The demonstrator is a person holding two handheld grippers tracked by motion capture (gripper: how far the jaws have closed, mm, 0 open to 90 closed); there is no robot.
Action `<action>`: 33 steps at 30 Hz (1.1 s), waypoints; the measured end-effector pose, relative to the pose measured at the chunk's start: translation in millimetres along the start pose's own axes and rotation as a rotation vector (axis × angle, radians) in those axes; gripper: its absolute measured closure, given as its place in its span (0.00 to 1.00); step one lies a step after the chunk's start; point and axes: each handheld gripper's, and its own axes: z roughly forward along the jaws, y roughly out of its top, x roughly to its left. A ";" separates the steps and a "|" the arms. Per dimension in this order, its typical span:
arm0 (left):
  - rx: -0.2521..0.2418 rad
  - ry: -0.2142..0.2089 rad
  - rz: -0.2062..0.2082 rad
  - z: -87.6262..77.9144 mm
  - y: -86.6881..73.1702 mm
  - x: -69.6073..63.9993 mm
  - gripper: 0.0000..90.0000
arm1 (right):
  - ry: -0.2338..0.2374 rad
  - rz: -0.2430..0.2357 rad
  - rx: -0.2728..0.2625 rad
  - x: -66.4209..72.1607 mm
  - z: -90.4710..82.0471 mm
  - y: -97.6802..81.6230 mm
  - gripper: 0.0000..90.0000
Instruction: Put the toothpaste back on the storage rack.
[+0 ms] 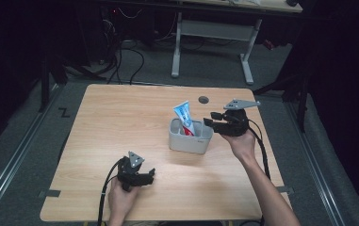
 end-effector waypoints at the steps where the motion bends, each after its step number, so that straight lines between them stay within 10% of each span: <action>1: 0.000 0.000 0.001 0.0 0.0 0.0 0.18 | -0.002 0.004 -0.001 -0.3 -1.6 -0.1 0.62; 33: 0.003 0.000 0.005 -0.2 0.0 -0.1 0.18 | -0.035 0.098 -0.094 -27.4 -44.2 -20.5 0.62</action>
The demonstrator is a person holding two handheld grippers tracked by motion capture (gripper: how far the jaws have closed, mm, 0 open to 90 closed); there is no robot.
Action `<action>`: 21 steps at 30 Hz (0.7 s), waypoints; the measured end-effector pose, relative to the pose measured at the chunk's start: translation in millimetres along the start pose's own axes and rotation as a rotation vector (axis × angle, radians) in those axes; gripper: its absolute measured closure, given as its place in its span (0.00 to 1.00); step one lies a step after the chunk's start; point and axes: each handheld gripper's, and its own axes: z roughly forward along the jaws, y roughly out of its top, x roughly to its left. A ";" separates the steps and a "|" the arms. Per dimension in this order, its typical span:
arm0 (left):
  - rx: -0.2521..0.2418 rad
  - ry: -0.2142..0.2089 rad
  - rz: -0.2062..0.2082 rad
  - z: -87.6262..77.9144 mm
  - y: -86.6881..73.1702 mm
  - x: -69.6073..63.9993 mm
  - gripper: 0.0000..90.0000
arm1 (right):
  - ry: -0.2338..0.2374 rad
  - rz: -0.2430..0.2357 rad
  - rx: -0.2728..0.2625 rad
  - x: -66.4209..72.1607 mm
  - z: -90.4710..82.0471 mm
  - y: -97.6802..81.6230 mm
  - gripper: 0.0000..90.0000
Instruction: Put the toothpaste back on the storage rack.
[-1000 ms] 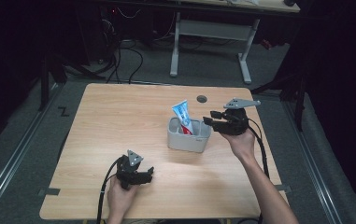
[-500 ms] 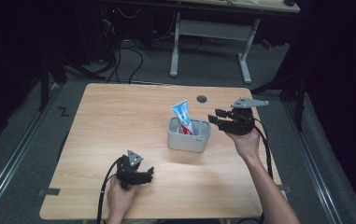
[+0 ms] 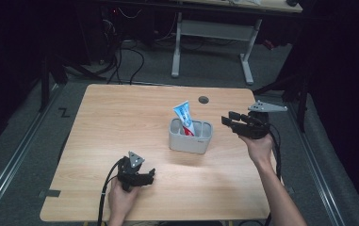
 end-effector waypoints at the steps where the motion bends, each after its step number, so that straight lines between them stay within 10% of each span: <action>1: 0.000 0.000 0.000 0.0 0.0 0.0 0.18 | -0.004 0.001 -0.002 -0.9 -1.5 -0.8 0.62; 21: 0.000 -0.001 0.001 -0.2 -0.2 -0.2 0.18 | -0.031 0.064 -0.008 -20.6 -11.0 -27.4 0.59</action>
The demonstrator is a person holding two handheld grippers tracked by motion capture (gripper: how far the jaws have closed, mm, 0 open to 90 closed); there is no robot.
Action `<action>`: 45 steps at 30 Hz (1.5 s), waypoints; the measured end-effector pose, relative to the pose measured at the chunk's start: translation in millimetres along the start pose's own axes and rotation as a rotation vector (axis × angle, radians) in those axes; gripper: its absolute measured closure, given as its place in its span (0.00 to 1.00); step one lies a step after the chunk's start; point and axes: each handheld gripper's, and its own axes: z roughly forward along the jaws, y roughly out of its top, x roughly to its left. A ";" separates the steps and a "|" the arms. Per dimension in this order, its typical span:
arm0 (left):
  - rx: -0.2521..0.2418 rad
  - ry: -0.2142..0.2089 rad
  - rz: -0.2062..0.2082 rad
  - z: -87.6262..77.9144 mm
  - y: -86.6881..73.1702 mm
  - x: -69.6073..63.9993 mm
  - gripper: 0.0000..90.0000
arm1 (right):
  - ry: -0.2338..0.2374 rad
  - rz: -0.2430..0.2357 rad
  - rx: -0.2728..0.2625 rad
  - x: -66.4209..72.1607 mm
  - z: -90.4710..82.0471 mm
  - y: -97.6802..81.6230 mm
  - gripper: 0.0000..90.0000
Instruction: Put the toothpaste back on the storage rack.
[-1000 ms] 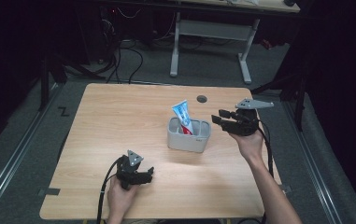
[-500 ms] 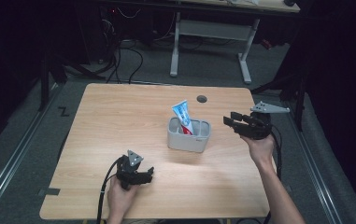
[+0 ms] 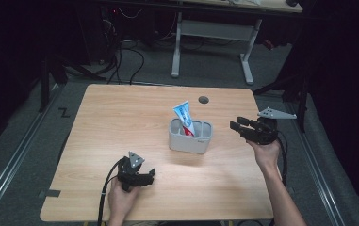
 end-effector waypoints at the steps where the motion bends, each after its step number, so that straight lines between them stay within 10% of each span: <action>1: 0.000 0.000 0.000 0.0 0.0 0.0 0.18 | -0.002 0.003 0.002 -0.3 -0.6 -1.1 0.59; 45: 0.000 0.000 0.000 0.0 0.0 -0.1 0.18 | -0.126 0.065 0.079 -14.7 -2.4 -75.4 0.54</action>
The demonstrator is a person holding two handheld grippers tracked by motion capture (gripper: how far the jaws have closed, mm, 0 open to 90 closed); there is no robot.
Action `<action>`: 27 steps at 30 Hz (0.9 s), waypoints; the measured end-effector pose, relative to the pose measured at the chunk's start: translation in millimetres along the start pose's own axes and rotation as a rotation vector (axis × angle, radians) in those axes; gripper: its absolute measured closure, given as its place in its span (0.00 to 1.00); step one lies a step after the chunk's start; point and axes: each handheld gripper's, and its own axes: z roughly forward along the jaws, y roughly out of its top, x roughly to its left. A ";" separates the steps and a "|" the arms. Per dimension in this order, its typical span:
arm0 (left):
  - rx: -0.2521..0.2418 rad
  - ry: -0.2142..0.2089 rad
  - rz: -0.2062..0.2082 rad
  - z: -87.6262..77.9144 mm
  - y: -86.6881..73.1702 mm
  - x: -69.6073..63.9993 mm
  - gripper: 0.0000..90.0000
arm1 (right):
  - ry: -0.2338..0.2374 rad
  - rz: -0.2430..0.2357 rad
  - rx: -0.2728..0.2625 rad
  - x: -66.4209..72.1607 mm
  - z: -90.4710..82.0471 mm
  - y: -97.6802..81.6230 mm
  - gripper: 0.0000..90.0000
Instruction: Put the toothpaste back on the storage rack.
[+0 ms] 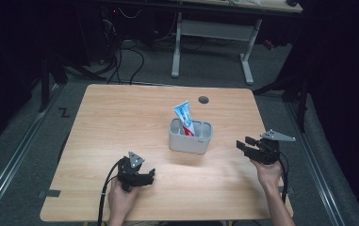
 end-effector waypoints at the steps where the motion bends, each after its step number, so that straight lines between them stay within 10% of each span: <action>1: 0.000 0.000 0.001 0.0 0.0 0.0 0.18 | 0.000 -0.001 -0.003 -0.4 0.3 -0.7 0.54; 27: 0.000 0.000 0.001 0.1 0.0 0.1 0.18 | -0.012 0.015 0.042 -3.2 13.9 -24.7 0.55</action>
